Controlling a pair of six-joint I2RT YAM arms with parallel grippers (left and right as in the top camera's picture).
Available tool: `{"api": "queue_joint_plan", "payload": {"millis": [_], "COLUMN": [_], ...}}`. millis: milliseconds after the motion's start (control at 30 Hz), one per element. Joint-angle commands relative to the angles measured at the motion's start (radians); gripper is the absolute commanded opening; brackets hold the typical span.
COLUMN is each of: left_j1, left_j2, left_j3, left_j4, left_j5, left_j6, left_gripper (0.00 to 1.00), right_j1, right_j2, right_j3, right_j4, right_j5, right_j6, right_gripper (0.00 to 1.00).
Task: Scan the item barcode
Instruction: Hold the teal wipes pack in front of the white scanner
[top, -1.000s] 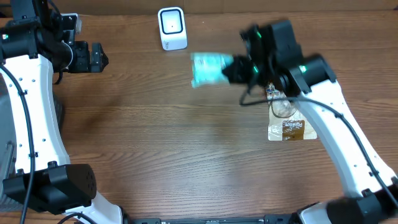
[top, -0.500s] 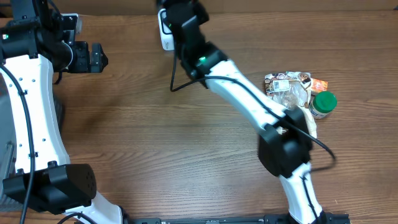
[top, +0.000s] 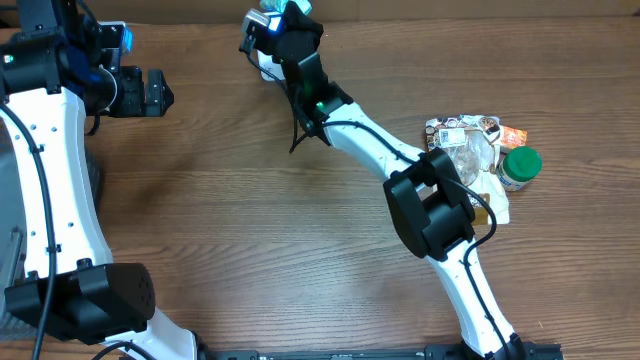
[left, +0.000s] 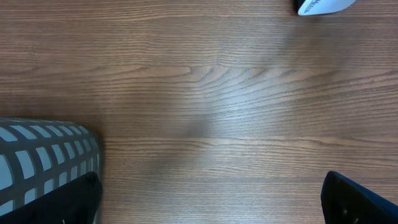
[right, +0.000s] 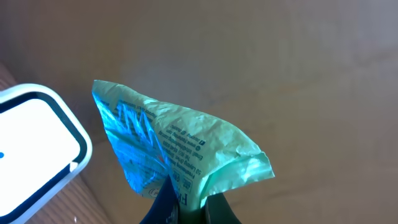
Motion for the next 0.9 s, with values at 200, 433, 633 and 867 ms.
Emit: {"api": "queue_joint_plan", "payload": {"millis": [200,433,633,867], "left_j1": [0.010,0.010,0.010,0.010], "left_j2": [0.002,0.002,0.002,0.002], "left_j3": [0.000,0.000,0.000,0.000], "left_j4": [0.002,0.002,0.002,0.002], "left_j5": [-0.003,-0.003,-0.003,-0.003], "left_j6": [0.011,0.011,0.011,0.011], "left_gripper": [1.00,1.00,1.00,1.00], "right_j1": [-0.008,-0.008,-0.008,-0.008], "right_j2": [-0.002,-0.002,-0.002,-0.002], "right_j3": [0.014,0.014,0.014,0.014], "right_j4": [0.010,-0.035,-0.033,0.118], "right_j5": [-0.067,-0.063,-0.063,-0.013], "right_j6": [-0.023,-0.023,-0.023,-0.023], "right_gripper": [0.04,0.04,0.04,0.04]}}
